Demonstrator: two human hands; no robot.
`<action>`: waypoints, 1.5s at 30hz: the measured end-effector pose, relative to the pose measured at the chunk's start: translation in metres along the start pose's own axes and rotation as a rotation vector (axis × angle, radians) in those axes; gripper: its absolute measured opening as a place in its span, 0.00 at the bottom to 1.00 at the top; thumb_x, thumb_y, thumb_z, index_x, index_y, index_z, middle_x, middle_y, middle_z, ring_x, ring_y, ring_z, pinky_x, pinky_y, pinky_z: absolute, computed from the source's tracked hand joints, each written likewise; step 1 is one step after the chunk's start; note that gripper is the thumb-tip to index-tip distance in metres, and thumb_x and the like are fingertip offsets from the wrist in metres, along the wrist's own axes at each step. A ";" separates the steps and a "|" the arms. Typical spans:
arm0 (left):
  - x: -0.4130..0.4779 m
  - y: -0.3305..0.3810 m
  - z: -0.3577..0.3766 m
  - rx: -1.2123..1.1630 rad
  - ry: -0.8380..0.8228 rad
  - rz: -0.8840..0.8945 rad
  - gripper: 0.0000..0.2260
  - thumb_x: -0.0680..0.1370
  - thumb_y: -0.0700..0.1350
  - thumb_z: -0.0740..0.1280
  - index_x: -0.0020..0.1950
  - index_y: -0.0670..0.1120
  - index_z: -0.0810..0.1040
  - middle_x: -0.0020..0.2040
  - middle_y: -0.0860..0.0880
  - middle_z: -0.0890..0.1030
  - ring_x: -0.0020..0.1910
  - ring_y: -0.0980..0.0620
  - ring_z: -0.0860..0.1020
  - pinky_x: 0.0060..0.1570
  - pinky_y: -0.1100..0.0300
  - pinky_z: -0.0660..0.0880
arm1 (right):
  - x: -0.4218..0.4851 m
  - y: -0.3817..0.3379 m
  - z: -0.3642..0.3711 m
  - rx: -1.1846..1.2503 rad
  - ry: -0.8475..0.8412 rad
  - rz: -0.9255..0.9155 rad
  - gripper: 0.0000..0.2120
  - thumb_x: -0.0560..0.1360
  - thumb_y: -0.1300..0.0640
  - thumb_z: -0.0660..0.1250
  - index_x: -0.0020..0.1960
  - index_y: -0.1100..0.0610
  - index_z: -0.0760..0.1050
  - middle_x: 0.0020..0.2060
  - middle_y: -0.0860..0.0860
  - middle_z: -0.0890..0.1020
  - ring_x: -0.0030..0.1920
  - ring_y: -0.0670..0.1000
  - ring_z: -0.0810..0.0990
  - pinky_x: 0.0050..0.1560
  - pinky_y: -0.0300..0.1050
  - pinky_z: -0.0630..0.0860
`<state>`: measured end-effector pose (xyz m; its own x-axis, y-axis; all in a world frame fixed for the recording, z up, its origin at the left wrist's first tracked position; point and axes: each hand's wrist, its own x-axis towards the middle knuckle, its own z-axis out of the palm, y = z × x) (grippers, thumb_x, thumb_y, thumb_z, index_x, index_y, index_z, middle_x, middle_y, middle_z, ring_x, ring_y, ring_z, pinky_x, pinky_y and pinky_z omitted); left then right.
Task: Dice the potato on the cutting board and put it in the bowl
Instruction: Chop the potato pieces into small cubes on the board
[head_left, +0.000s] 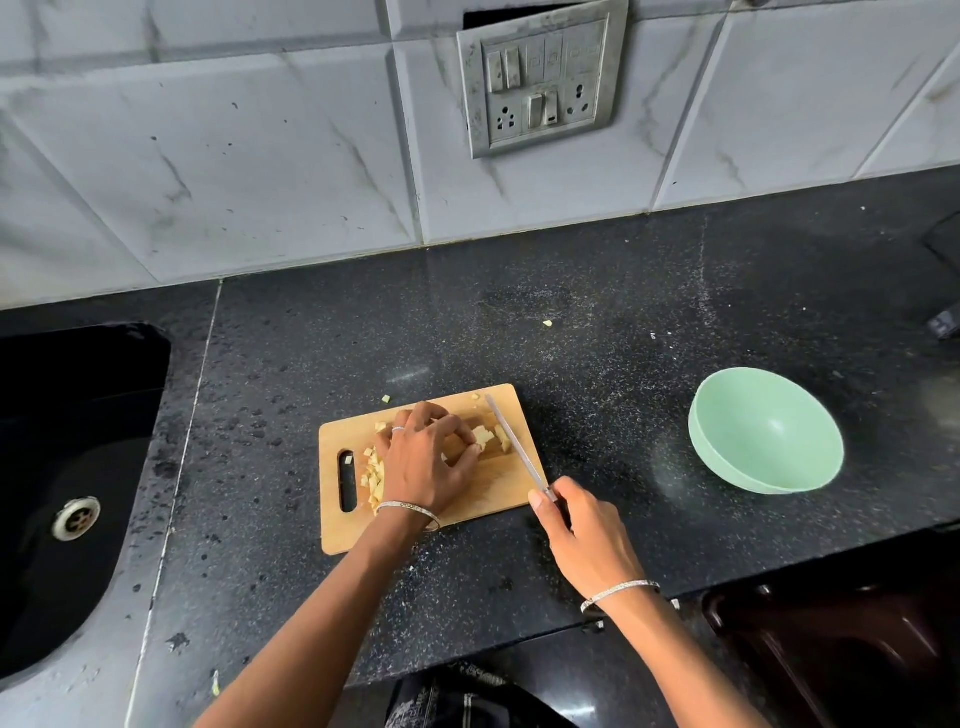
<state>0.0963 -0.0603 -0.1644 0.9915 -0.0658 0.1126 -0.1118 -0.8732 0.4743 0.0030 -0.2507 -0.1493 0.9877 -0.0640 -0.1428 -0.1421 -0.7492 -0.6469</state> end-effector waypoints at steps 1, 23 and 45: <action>0.000 0.000 -0.001 0.008 -0.008 -0.004 0.05 0.70 0.58 0.69 0.42 0.58 0.79 0.50 0.58 0.73 0.52 0.53 0.70 0.53 0.50 0.63 | 0.000 -0.001 0.001 -0.015 -0.008 0.005 0.13 0.81 0.43 0.57 0.42 0.50 0.66 0.27 0.46 0.70 0.28 0.47 0.68 0.29 0.41 0.62; 0.010 0.008 -0.009 -0.027 -0.056 -0.064 0.05 0.69 0.53 0.70 0.44 0.58 0.80 0.50 0.56 0.77 0.53 0.50 0.71 0.54 0.49 0.64 | -0.010 -0.031 0.011 -0.267 0.050 0.049 0.12 0.82 0.45 0.51 0.52 0.53 0.67 0.47 0.52 0.81 0.48 0.59 0.82 0.36 0.48 0.67; 0.019 -0.009 -0.002 -0.091 -0.171 -0.081 0.14 0.67 0.50 0.76 0.50 0.62 0.80 0.31 0.66 0.78 0.47 0.58 0.79 0.55 0.45 0.70 | -0.009 -0.035 0.020 -0.182 -0.060 0.115 0.11 0.82 0.47 0.53 0.49 0.53 0.67 0.46 0.55 0.81 0.49 0.59 0.80 0.39 0.47 0.66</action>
<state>0.1158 -0.0531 -0.1647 0.9935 -0.0851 -0.0753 -0.0293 -0.8322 0.5536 -0.0018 -0.2107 -0.1402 0.9591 -0.1210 -0.2560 -0.2345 -0.8460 -0.4788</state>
